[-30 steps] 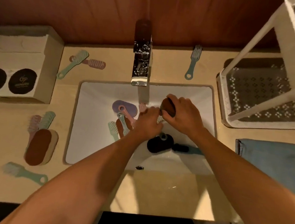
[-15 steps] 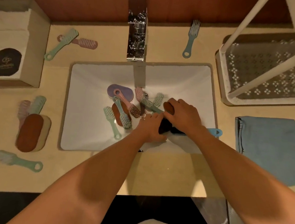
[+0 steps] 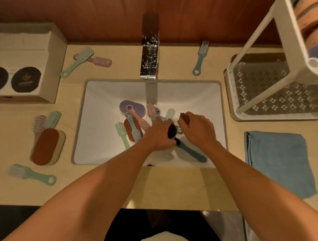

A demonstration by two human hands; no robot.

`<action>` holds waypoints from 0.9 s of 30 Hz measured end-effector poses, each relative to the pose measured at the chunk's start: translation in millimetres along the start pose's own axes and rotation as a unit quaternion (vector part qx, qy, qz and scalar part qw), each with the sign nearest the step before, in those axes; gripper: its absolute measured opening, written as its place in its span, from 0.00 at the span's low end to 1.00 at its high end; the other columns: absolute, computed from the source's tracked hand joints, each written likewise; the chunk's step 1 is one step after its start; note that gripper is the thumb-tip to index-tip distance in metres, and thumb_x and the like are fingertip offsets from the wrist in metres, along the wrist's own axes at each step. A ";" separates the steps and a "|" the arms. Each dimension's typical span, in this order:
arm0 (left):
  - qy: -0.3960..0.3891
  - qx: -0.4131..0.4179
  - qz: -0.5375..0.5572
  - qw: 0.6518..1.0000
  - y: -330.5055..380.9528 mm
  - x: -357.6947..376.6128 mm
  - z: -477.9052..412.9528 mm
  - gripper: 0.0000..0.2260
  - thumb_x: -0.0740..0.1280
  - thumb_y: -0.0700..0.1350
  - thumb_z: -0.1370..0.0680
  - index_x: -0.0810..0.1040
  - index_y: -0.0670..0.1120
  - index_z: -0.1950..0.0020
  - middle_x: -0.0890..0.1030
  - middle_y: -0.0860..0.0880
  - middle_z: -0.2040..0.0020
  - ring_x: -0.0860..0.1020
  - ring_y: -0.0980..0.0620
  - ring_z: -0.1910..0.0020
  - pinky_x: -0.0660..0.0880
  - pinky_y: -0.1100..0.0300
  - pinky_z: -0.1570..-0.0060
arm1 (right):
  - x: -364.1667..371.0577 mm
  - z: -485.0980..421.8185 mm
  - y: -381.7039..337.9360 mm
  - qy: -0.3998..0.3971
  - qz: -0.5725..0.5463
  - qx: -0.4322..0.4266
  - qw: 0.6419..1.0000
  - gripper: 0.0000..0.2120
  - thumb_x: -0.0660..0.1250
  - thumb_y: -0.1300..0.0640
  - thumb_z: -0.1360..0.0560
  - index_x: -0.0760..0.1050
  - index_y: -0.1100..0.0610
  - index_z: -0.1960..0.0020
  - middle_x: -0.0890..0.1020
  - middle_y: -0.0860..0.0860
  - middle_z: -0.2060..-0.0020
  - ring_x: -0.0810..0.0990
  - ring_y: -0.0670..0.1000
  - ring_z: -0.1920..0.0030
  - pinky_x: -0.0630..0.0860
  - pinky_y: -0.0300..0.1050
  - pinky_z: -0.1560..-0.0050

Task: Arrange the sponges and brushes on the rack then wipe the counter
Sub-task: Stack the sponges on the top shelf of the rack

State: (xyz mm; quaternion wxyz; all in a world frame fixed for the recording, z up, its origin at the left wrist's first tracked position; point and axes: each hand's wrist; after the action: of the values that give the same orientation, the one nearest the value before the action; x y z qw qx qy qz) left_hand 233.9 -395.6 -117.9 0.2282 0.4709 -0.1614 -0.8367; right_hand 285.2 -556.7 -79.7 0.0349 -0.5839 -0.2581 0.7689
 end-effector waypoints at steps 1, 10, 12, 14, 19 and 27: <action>0.009 0.004 0.006 1.000 3.7 -7.6 5.3 0.32 0.70 0.61 0.29 0.64 0.52 0.29 0.68 0.41 0.33 0.77 0.40 0.43 0.78 0.47 0.46 | -4.8 4.0 -3.7 0.011 -0.017 -0.008 1.000 0.17 0.57 0.42 0.18 0.75 0.54 0.52 0.80 0.49 0.61 0.78 0.53 0.62 0.75 0.48 0.57; 0.111 -0.010 0.043 0.993 54.0 -68.9 40.5 0.06 0.62 0.51 0.21 0.73 0.49 0.53 0.81 0.46 0.56 0.79 0.44 0.56 0.75 0.52 0.59 | -65.9 9.3 -28.7 -0.008 -0.054 -0.049 0.997 0.23 0.60 0.32 0.24 0.66 0.41 0.33 0.78 0.49 0.42 0.78 0.52 0.48 0.77 0.50 0.48; 0.122 -0.010 0.027 0.992 68.2 -87.8 44.5 0.08 0.61 0.48 0.20 0.72 0.50 0.59 0.80 0.45 0.58 0.79 0.41 0.57 0.72 0.53 0.61 | -82.4 5.4 -34.6 0.008 -0.061 -0.069 0.996 0.25 0.59 0.30 0.24 0.67 0.41 0.32 0.79 0.48 0.41 0.79 0.52 0.46 0.77 0.50 0.47; 0.124 -0.023 0.030 0.992 79.4 -99.8 52.0 0.13 0.59 0.46 0.20 0.69 0.50 0.65 0.77 0.46 0.63 0.78 0.42 0.60 0.69 0.54 0.63 | -96.3 5.0 -40.6 0.026 -0.058 -0.081 0.995 0.27 0.59 0.30 0.25 0.69 0.43 0.32 0.80 0.48 0.41 0.79 0.52 0.45 0.77 0.49 0.48; 0.122 -0.022 0.050 0.991 103.2 -134.6 68.3 0.14 0.59 0.50 0.20 0.71 0.50 0.65 0.76 0.49 0.66 0.77 0.43 0.62 0.68 0.54 0.66 | -138.6 11.2 -59.9 0.051 -0.105 -0.101 0.988 0.25 0.60 0.30 0.26 0.71 0.42 0.35 0.81 0.45 0.42 0.79 0.50 0.44 0.77 0.49 0.47; 0.107 0.022 0.159 0.981 118.1 -185.5 93.4 0.31 0.76 0.55 0.28 0.64 0.44 0.36 0.76 0.50 0.49 0.76 0.52 0.52 0.73 0.59 0.60 | -190.8 27.7 -85.2 0.055 -0.158 -0.115 0.979 0.16 0.53 0.42 0.18 0.73 0.45 0.36 0.81 0.49 0.43 0.79 0.53 0.44 0.75 0.54 0.43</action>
State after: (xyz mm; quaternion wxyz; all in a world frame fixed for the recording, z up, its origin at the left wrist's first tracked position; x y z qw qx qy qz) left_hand 264.5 -391.0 119.1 0.3639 0.5311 -0.2276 -0.7306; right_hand 299.0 -560.7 130.6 0.1031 -0.5773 -0.4312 0.6857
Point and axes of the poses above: each hand's wrist, its own z-axis away from the middle knuckle, its own x-axis out of the palm, y = z × x
